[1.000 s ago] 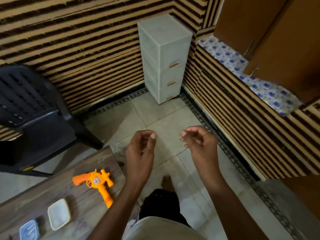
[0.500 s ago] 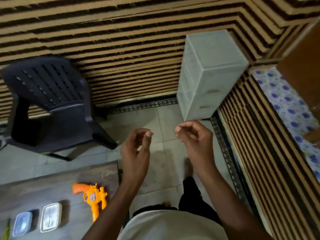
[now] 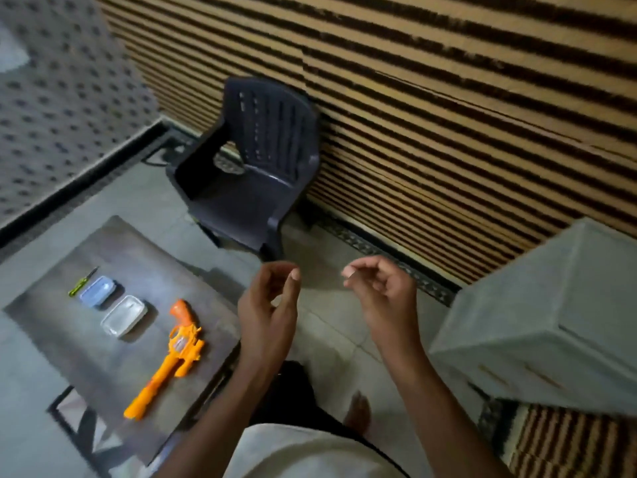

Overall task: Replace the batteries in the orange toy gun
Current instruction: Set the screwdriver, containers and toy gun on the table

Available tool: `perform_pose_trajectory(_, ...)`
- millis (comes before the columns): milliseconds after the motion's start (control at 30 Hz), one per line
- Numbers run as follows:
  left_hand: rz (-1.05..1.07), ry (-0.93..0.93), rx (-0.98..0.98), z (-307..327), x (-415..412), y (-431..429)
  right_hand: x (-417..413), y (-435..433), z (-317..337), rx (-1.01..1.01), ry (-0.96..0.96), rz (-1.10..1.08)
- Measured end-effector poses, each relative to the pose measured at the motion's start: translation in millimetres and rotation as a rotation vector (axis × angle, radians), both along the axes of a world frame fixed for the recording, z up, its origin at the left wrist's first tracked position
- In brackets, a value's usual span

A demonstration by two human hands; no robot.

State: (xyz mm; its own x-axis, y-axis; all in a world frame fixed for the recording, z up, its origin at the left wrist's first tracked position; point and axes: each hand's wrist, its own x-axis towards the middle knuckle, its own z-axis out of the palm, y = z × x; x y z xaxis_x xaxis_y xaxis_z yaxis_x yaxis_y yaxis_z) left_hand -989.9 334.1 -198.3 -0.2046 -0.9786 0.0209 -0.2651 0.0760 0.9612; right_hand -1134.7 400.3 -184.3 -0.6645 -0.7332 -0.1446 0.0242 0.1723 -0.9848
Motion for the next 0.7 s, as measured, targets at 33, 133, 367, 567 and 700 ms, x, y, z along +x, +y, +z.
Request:
perform_pose_trajectory(33,0.04,-0.003,0.001,-1,-3,-7,-5,-11,-1,-0.005,-0.007,0.028)
perform_pose_trajectory(133,0.161,-0.005,-0.017,-6,-5,-40,-13,-61,-7,-0.007,-0.03,0.122)
perform_pose_trajectory(367,0.346,0.015,-0.004,-15,15,-121,9,-178,-13,0.024,-0.082,0.309)
perform_pose_trajectory(567,0.517,0.011,0.055,-27,57,-195,45,-278,-25,0.035,-0.049,0.5)
perform_pose_trajectory(700,0.616,-0.041,0.051,-28,82,-225,74,-326,-37,0.05,-0.022,0.619)
